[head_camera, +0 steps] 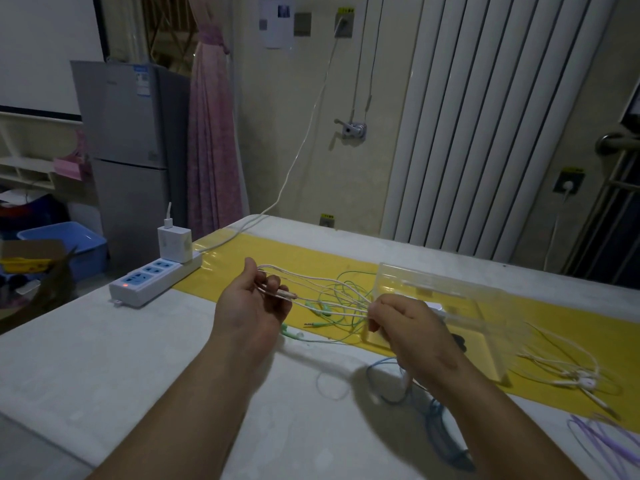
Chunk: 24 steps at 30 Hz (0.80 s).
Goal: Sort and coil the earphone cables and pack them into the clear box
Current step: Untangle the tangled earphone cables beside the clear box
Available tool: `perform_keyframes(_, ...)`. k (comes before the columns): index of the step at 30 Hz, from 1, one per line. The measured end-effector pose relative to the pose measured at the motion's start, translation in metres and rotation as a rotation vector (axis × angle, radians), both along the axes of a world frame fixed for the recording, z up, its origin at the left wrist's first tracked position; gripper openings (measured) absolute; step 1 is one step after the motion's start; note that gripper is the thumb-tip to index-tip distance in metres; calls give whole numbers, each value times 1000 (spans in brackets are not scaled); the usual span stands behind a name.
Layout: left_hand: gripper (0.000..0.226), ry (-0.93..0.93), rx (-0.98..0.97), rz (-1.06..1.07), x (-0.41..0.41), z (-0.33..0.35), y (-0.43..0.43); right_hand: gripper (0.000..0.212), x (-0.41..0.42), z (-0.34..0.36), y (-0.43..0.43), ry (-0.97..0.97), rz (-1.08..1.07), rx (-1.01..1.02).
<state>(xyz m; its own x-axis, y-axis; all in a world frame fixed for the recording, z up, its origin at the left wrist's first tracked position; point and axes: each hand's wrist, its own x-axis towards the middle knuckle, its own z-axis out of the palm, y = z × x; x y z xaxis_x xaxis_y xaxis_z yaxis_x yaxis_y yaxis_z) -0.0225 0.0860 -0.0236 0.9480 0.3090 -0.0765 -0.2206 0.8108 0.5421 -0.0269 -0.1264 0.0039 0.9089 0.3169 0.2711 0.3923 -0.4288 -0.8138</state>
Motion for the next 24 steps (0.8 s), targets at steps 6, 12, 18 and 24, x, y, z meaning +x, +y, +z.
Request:
perform_keyframes(6, 48, 68, 54, -3, -2, 4, 0, 33, 9, -8, -2, -8, -47, 63)
perform_keyframes(12, 35, -48, 66, 14, -6, 4, 0, 32, 9, -7, -3, -27, -50, 0)
perform_keyframes(18, 55, -232, 187, -89, -12, 9, -11, 31, 2, -5, 3, -56, -36, -88)
perform_keyframes(24, 61, -311, 69, -149, -11, 7, -15, 34, -2, -5, 6, -52, 46, -295)
